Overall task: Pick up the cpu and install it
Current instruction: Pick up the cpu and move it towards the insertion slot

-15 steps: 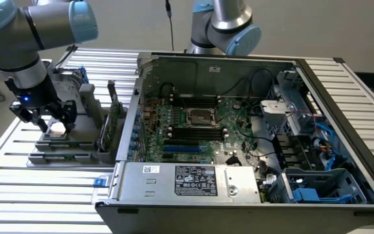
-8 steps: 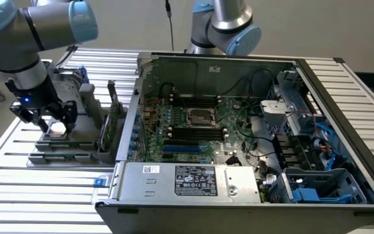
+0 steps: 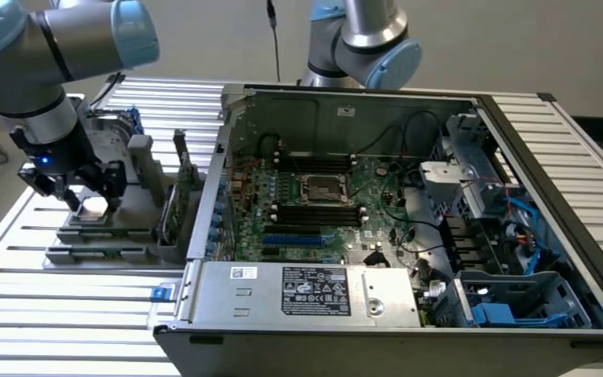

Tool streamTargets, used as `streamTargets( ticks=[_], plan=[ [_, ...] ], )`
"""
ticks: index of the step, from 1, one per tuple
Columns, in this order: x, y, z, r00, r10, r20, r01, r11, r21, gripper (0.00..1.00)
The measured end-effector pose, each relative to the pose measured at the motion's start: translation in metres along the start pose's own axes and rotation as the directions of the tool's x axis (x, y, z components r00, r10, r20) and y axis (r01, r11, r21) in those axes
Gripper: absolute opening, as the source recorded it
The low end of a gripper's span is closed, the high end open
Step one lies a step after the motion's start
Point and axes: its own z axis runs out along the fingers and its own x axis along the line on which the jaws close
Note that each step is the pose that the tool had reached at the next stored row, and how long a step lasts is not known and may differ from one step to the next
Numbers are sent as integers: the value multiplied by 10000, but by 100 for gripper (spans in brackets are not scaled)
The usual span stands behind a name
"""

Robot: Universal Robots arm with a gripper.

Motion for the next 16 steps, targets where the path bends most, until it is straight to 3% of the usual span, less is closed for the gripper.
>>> streamTargets(
  ticks=[2, 4, 16],
  plan=[
    [1, -5, -6, 10000, -1, 6, 1, 10000, -74, 67],
    [8, -20, -9, 10000, 1, 8, -1, 9999, -107, 67],
    [17, -59, -9, 10000, 42, 12, -42, 9999, -113, 67]
  ],
)
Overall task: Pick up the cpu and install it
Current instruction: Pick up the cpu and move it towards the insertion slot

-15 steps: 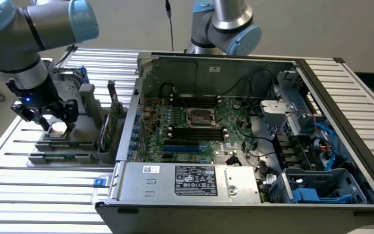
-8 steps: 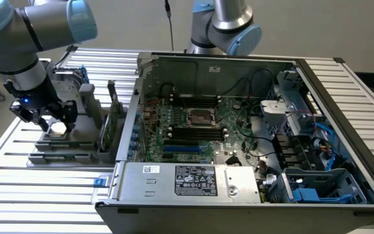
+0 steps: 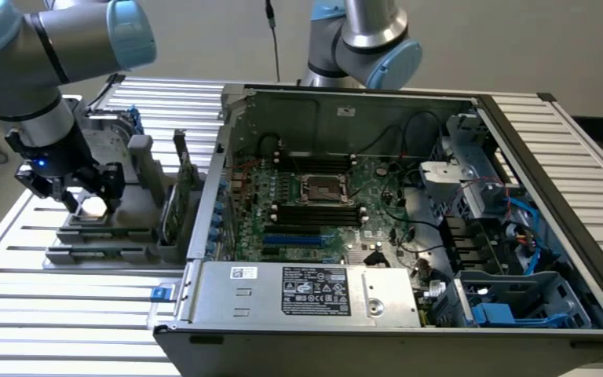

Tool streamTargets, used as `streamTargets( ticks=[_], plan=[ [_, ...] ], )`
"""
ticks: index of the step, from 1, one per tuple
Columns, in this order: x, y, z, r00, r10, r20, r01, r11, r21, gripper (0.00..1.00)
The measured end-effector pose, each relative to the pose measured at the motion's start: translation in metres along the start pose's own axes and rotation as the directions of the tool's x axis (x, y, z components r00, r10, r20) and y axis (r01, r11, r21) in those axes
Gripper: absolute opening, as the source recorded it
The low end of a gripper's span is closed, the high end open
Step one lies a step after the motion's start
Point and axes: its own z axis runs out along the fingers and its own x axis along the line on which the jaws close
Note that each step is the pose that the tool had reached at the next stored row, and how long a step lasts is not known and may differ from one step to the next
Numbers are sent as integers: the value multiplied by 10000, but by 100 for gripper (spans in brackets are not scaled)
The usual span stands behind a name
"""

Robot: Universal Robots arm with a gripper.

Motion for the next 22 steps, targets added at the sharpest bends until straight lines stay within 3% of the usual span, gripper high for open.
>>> streamTargets(
  ticks=[19, 22],
  plan=[
    [-12, -18, 24, 9999, 126, 9, -126, 9999, -5, 67],
    [-12, -18, 23, 9998, 176, 9, -176, 9998, -6, 59]
  ],
)
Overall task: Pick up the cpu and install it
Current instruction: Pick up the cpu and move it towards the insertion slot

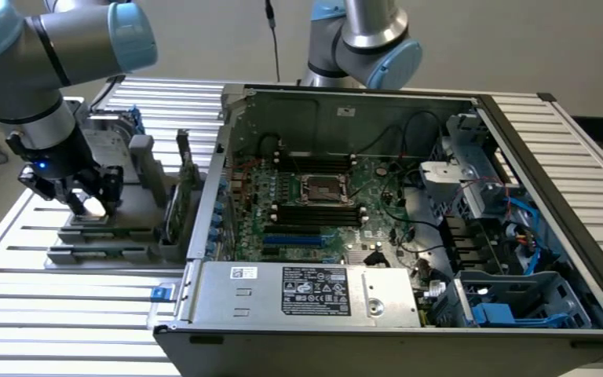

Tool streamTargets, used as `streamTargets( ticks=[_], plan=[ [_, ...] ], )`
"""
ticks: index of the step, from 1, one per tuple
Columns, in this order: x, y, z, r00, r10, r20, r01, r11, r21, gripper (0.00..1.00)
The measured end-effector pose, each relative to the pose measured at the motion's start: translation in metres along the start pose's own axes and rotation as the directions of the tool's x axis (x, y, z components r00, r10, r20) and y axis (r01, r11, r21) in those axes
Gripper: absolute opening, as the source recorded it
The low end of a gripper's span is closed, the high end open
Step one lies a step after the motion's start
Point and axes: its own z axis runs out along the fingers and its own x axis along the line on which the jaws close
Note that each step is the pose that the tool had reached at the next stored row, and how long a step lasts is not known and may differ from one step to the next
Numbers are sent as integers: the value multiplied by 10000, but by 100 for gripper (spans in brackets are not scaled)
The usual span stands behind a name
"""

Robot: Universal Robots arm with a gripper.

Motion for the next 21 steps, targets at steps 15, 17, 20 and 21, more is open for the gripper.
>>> streamTargets(
  ticks=[15, 17, 20, 21],
  plan=[
    [5, 10, -135, 9999, 128, 20, -128, 9998, -134, 55],
    [8, 15, -202, 9999, 126, 22, -126, 9998, -154, 55],
    [13, 25, -329, 9999, 127, 22, -127, 9998, -164, 55],
    [15, 28, -377, 9999, 127, 21, -127, 9998, -164, 55]
  ],
)
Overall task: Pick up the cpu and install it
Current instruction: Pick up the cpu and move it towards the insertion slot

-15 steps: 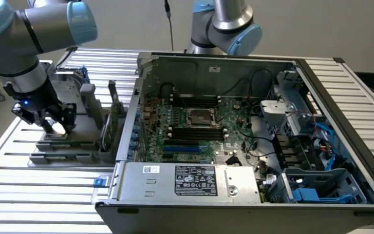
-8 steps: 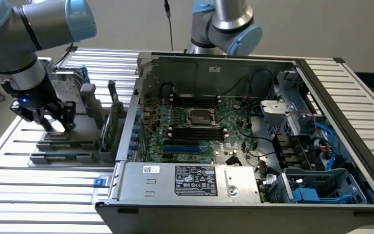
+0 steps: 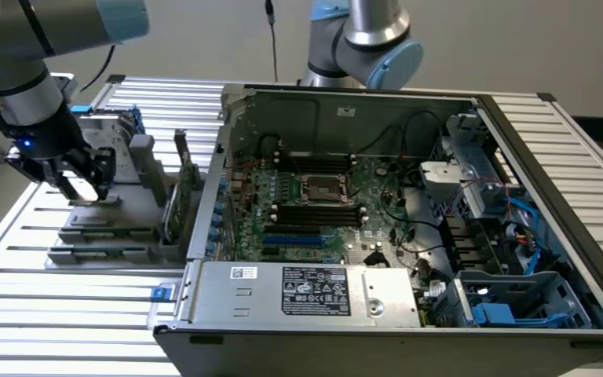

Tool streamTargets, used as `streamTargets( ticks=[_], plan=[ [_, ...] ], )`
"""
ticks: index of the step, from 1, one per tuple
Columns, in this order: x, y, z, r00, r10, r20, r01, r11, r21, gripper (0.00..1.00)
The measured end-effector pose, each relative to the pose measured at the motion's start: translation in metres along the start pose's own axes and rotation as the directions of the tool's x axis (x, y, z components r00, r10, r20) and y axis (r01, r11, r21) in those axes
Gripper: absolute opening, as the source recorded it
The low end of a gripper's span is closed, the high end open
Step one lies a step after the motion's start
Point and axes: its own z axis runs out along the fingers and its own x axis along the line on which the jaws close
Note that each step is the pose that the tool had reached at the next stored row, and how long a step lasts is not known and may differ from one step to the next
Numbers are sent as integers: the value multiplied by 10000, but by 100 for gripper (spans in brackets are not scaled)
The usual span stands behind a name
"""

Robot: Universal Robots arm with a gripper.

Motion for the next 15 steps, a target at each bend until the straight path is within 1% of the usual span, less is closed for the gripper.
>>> streamTargets(
  ticks=[5, 9, 11, 15],
  plan=[
    [1, 19, -224, 10000, -2, 0, 2, 10000, 0, 55],
    [-24, 35, -409, 10000, -1, 0, 1, 10000, 0, 55],
    [-55, 41, -500, 10000, -1, -2, 1, 10000, 0, 55],
    [-163, 52, -685, 10000, -1, -9, 1, 10000, 0, 55]
  ],
)
